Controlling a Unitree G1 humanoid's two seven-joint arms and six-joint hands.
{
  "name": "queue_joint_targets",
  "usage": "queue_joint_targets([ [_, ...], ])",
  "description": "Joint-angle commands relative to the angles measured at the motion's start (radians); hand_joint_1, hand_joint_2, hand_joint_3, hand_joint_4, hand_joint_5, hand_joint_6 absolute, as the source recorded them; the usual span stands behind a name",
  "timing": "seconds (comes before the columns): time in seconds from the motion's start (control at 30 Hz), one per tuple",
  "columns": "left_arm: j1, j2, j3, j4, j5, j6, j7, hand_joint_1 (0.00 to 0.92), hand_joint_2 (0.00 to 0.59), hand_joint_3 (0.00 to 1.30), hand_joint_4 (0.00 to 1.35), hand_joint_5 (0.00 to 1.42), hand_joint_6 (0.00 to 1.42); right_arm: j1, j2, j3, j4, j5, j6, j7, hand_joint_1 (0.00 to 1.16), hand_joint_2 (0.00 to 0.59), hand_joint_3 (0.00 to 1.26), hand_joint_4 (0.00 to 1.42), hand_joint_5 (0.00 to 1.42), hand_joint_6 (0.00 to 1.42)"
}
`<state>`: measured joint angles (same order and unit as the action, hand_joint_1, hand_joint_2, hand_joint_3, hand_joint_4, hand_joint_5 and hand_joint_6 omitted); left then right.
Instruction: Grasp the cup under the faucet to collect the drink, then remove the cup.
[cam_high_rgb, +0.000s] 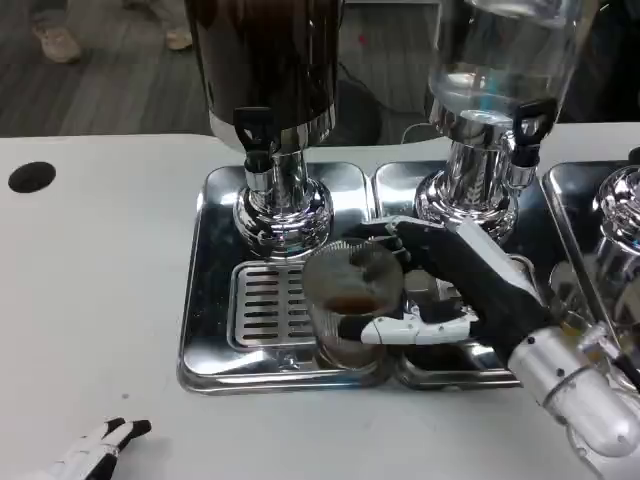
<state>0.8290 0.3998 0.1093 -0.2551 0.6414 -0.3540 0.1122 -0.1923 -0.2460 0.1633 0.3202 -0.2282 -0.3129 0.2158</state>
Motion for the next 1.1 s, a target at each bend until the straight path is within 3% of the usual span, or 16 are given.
queue_joint_targets([
  [0.03, -0.009, 0.010, -0.034, -0.003, 0.027, 0.016, -0.027, 0.000, 0.047, 0.16, 0.08, 0.09, 0.36, 0.028, -0.009, -0.027, -0.052, 0.047, -0.024, 0.010, 0.80, 0.117, 0.40, 0.46, 0.46, 0.37],
  [0.47, -0.030, 0.012, -0.082, -0.007, 0.050, 0.049, -0.027, 0.000, 0.047, 0.16, 0.07, 0.09, 0.36, 0.078, -0.027, -0.058, -0.124, 0.099, -0.021, 0.041, 0.80, 0.117, 0.41, 0.46, 0.47, 0.38],
  [0.8, -0.031, 0.021, -0.083, -0.002, 0.040, 0.055, -0.024, 0.000, 0.048, 0.16, 0.07, 0.09, 0.37, 0.106, -0.042, -0.065, -0.180, 0.110, -0.013, 0.060, 0.80, 0.117, 0.41, 0.46, 0.47, 0.38],
  [1.1, -0.039, 0.024, -0.085, -0.004, 0.037, 0.060, -0.028, 0.000, 0.048, 0.16, 0.07, 0.09, 0.37, 0.171, -0.086, -0.094, -0.224, 0.130, -0.040, 0.089, 0.80, 0.122, 0.42, 0.46, 0.48, 0.38],
])
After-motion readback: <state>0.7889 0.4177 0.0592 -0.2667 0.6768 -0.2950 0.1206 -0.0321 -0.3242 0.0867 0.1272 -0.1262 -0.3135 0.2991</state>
